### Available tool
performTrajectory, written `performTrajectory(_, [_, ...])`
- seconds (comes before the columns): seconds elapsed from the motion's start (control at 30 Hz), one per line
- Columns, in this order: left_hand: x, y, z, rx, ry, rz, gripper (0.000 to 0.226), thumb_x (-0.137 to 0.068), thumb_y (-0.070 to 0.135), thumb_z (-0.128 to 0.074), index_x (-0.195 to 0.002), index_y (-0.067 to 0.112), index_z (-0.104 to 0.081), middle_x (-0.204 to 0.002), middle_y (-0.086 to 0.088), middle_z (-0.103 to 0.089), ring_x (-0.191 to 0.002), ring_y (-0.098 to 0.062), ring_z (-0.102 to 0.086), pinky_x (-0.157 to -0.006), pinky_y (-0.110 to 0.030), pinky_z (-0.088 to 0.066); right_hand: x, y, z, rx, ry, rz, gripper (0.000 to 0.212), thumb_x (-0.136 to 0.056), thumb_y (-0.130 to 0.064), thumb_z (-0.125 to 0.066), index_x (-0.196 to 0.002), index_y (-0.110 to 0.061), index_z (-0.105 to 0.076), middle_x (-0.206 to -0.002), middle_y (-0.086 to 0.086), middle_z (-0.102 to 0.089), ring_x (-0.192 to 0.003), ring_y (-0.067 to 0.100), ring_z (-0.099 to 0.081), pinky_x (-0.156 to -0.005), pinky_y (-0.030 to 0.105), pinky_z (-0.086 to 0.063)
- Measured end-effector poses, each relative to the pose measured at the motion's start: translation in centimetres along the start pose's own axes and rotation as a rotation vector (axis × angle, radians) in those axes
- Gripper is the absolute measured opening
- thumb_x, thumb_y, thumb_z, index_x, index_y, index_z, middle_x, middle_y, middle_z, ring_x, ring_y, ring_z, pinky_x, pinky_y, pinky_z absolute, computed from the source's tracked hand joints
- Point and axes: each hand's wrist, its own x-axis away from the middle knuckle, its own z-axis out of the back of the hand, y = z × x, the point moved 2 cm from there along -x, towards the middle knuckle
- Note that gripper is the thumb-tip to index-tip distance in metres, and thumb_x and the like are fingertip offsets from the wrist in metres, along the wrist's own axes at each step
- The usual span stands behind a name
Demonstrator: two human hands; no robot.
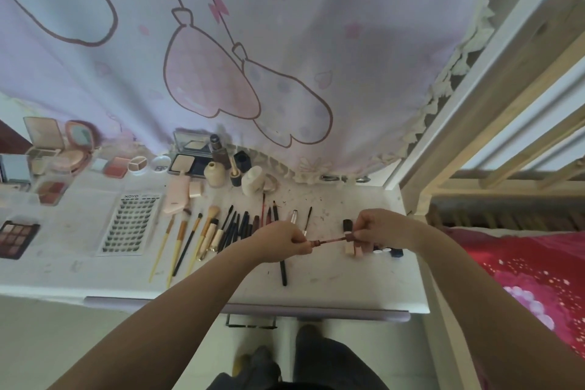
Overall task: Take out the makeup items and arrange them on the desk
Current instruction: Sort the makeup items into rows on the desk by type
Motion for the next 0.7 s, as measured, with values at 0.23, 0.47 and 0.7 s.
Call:
performTrajectory(0.23, [-1.4, -0.6, -0.4, 0.125, 0.087, 0.165, 0.041, -0.099, 0.039, -0.040, -0.067, 0.014, -0.050, -0.060, 0.001, -0.046, -0.053, -0.011, -0.044, -0.056, -0.022, -0.038, -0.6, 4.3, 0.6, -0.587, 0.098, -0.107, 0.022, -0.095, 0.003, -0.046, -0.108, -0.009, -0.057, -0.090, 0.000, -0.059, -0.079, 0.012, -0.059, -0.056, 0.017, -0.056])
performTrajectory(0.47, [-4.2, 3.2, -2.8, 0.091, 0.439, 0.252, 0.029, -0.096, 0.034, -0.046, -0.111, 0.010, -0.048, -0.101, -0.011, -0.061, -0.096, -0.027, -0.058, -0.095, -0.038, -0.045, -3.4, 2.7, -4.8, -0.564, 0.275, -0.234, 0.018, -0.098, -0.019, -0.040, -0.114, -0.014, -0.046, -0.093, 0.007, -0.069, -0.073, 0.018, -0.062, -0.058, 0.027, -0.050])
performTrajectory(0.7, [-5.1, 1.1, -4.8, -0.355, 0.368, 0.214, 0.032, -0.097, 0.027, -0.040, -0.123, 0.011, -0.046, -0.133, -0.017, -0.052, -0.139, -0.028, -0.028, -0.106, -0.036, -0.031, -5.3, 0.3, -8.1, -0.022, 0.380, -0.199, 0.035, -0.098, -0.034, -0.037, -0.114, -0.007, -0.054, -0.121, 0.011, -0.060, -0.117, 0.027, -0.053, -0.093, 0.033, -0.042])
